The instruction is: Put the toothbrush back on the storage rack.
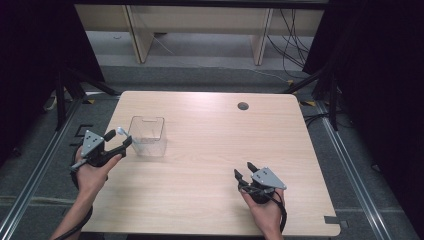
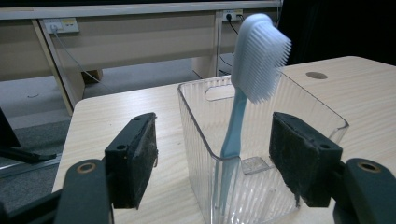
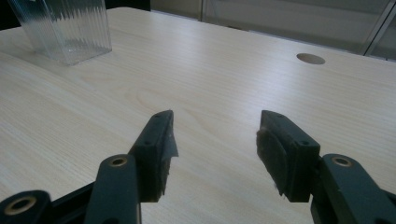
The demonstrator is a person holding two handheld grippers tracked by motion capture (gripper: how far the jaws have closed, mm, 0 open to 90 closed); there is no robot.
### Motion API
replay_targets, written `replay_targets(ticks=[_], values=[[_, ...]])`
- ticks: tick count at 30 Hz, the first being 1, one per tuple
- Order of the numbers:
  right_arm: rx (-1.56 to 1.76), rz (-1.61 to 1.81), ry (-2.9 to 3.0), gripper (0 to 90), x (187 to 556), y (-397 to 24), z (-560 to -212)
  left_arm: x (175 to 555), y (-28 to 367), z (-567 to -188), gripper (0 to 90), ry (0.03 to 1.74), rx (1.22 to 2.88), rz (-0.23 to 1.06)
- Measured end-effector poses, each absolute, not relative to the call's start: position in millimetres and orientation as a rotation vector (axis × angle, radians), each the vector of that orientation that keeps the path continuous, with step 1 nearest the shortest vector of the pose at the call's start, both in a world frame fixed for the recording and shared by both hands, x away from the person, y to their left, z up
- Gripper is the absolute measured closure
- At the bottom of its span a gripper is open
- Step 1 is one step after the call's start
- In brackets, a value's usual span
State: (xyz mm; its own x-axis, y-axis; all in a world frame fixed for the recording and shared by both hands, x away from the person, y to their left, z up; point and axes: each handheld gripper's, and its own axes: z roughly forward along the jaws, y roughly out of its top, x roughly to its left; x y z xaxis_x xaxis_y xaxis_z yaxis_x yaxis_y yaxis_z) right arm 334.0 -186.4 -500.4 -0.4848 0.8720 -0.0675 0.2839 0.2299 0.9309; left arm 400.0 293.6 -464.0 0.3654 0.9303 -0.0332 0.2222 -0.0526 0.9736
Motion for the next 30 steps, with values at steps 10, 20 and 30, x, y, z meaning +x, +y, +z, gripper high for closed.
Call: replay_targets(ticks=[10,20,30], values=[[1.086,1.254,1.895,46.0,333.1,-186.0,-501.0,390.7,297.1,-467.6,31.1,1.075,1.541,0.812],[1.075,1.253,1.901,45.8,333.5,-187.0,-501.4,376.0,296.6,-472.5,30.3,1.072,1.55,0.801],[1.104,1.26,1.903,45.7,332.8,-186.2,-502.4,361.6,296.7,-484.0,30.0,1.084,1.542,0.79]])
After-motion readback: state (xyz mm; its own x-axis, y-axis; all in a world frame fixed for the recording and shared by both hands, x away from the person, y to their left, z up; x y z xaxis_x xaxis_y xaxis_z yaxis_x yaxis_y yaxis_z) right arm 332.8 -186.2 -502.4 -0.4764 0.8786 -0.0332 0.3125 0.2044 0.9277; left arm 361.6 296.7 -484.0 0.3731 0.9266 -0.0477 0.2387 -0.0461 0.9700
